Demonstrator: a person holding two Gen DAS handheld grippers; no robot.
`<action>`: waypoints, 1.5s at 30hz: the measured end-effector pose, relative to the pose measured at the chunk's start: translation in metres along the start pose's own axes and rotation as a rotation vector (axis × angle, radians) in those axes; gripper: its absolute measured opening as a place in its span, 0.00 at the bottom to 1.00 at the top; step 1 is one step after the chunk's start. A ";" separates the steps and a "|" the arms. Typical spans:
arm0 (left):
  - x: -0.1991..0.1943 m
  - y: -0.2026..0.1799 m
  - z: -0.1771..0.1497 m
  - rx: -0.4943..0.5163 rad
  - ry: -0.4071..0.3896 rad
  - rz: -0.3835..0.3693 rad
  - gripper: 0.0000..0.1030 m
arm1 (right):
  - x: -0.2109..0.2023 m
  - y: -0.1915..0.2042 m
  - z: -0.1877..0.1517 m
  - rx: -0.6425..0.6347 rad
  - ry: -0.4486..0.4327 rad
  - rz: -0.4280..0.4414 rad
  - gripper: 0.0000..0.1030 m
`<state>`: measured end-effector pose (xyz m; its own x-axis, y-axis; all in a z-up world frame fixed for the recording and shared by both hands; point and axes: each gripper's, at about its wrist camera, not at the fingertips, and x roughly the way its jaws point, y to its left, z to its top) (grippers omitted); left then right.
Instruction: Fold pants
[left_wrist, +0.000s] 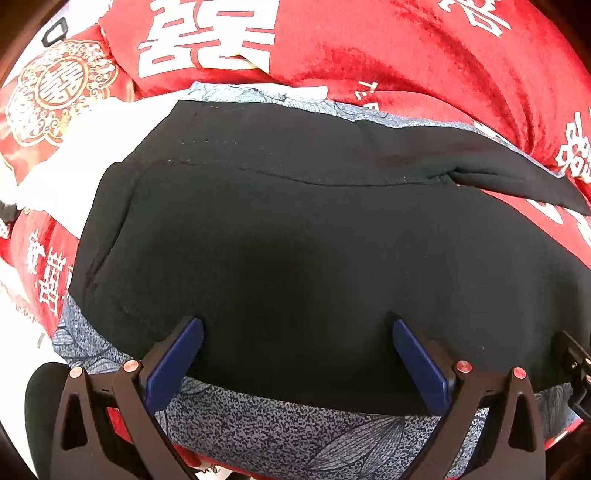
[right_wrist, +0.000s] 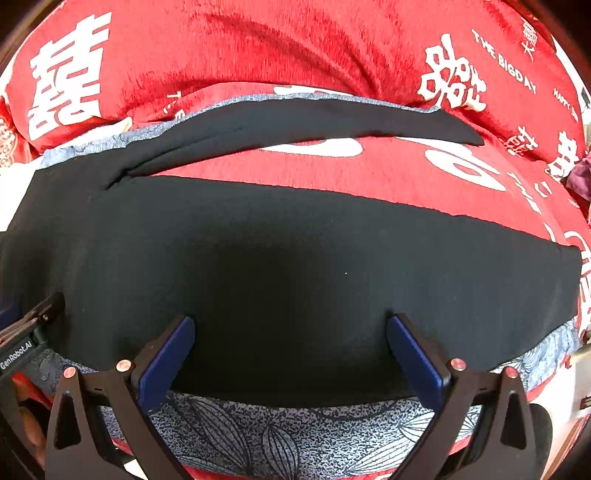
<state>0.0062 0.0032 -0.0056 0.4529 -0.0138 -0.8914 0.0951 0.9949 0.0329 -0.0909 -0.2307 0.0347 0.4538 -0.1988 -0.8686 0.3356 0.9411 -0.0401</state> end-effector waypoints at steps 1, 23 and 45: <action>0.000 0.000 0.000 0.003 0.006 0.003 0.99 | 0.000 0.000 0.001 -0.002 0.006 0.002 1.00; -0.017 0.004 0.016 0.005 0.019 0.019 0.99 | 0.002 0.001 0.004 -0.067 0.033 -0.006 1.00; -0.060 0.055 0.052 -0.056 -0.091 0.066 0.99 | -0.062 0.069 0.043 -0.260 -0.142 0.222 1.00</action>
<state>0.0300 0.0535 0.0734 0.5351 0.0450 -0.8436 0.0138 0.9980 0.0620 -0.0603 -0.1649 0.1076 0.6085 -0.0011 -0.7935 0.0037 1.0000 0.0015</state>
